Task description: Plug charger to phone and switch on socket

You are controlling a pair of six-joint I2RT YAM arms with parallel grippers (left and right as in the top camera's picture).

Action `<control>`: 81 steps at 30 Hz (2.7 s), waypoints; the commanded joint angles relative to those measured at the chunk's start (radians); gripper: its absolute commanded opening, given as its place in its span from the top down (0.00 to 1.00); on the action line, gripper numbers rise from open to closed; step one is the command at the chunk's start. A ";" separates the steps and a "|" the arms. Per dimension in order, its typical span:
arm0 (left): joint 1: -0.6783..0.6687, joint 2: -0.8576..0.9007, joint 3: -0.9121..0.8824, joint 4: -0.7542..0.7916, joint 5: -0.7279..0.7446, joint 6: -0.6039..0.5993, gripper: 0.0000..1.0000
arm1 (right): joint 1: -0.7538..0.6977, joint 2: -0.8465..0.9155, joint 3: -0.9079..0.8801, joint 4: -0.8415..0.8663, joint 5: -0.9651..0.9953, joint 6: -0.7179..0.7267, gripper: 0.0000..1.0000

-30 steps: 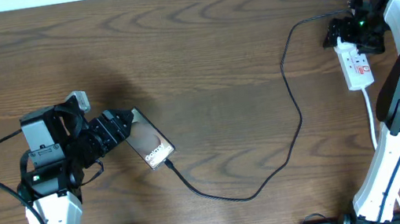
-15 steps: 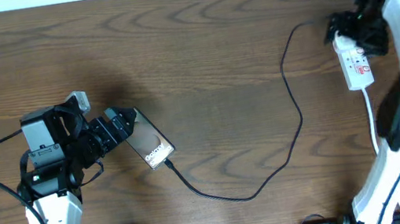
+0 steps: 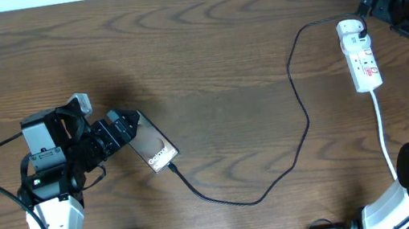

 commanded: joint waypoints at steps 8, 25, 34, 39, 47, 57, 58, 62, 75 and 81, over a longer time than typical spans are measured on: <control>-0.018 -0.002 -0.003 0.000 -0.022 0.010 0.07 | 0.002 0.003 -0.001 -0.001 0.016 0.017 0.01; -0.386 -0.500 -0.367 0.450 -0.728 0.082 0.07 | 0.003 0.003 -0.001 -0.002 0.016 0.017 0.01; -0.342 -0.911 -0.762 0.881 -0.714 0.216 0.07 | 0.003 0.003 -0.001 -0.001 0.016 0.017 0.01; -0.274 -1.086 -0.788 0.684 -0.682 0.215 0.07 | 0.003 0.003 -0.001 -0.001 0.016 0.017 0.01; -0.194 -1.082 -0.787 0.442 -0.654 0.209 0.07 | 0.003 0.003 -0.001 -0.002 0.016 0.017 0.01; -0.188 -1.080 -0.787 0.443 -0.655 0.208 0.07 | 0.003 0.003 -0.001 -0.002 0.016 0.017 0.01; -0.188 -1.080 -0.787 0.443 -0.655 0.208 0.07 | 0.003 0.003 -0.001 -0.002 0.016 0.017 0.01; -0.188 -1.080 -0.787 0.443 -0.655 0.208 0.07 | 0.003 0.003 -0.001 -0.001 0.016 0.017 0.01; -0.188 -1.080 -0.787 0.443 -0.655 0.208 0.07 | 0.003 0.003 -0.001 -0.001 0.016 0.017 0.01; -0.188 -1.080 -0.787 0.443 -0.655 0.208 0.07 | 0.003 0.005 -0.001 -0.001 0.017 0.017 0.01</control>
